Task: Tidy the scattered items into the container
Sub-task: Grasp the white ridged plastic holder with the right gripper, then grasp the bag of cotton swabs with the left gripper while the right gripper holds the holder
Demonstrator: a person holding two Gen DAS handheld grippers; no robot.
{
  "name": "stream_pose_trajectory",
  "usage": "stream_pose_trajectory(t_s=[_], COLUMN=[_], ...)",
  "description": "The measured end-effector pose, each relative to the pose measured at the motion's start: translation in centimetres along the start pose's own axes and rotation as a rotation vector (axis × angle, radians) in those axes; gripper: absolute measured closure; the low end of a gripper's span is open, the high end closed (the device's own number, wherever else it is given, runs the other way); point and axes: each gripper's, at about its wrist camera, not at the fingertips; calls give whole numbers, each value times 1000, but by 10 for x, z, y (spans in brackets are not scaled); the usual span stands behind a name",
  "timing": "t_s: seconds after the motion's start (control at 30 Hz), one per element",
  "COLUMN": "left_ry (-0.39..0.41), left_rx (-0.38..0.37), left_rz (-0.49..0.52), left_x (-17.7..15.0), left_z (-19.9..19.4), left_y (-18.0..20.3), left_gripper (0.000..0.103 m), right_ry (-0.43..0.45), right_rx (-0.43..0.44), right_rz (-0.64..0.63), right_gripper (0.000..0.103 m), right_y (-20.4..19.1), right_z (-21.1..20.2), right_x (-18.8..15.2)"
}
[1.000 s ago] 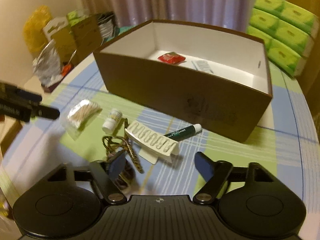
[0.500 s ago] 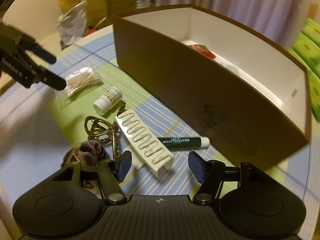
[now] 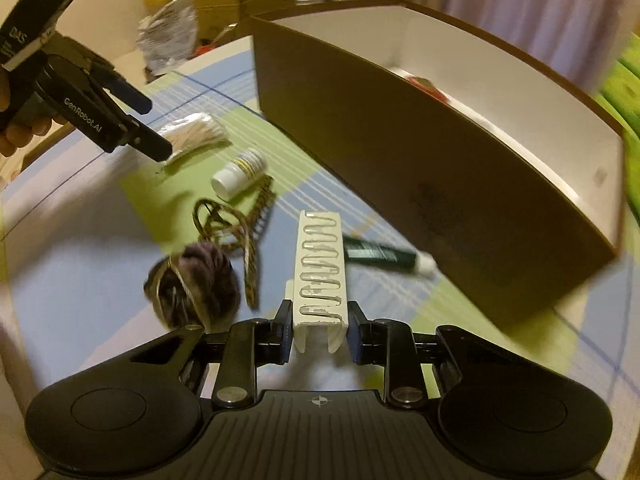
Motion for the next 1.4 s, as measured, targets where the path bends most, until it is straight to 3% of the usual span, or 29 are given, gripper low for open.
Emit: stream_pose_trajectory(t_s=[0.33, 0.5, 0.57, 0.63, 0.67, 1.1, 1.33, 1.4], left_ry=[-18, -26, -20, -19, -20, -77, -82, -82], left_rx=[-12, -20, -26, -29, -33, -86, -78, -76], left_rz=[70, 57, 44, 44, 46, 16, 13, 15], left_x=[4, 6, 7, 6, 5, -25, -32, -34], left_z=[29, 42, 42, 41, 40, 11, 6, 4], left_y=[1, -5, -8, -8, -8, 8, 12, 14], left_gripper=[36, 60, 65, 72, 76, 79, 79, 79], right_ry=[-23, -30, -27, -15, -8, -17, -31, -34], right_rx=[-185, -194, -200, -211, -212, -260, -254, -257], right_rz=[285, 355, 371, 382, 385, 385, 403, 403], right_gripper=[79, 78, 73, 55, 55, 55, 78, 78], right_y=[29, 27, 25, 23, 22, 27, 33, 32], right_z=[-48, -54, -53, -52, -52, -36, -26, -25], right_x=[-47, -54, -54, -54, -53, -42, -38, -38])
Point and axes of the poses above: each gripper's, at about its wrist camera, not at the fingertips, and z roughly the way its jaws point, y to its right, x to its top, and after that the axes turned 5 degrees about y, right-handed
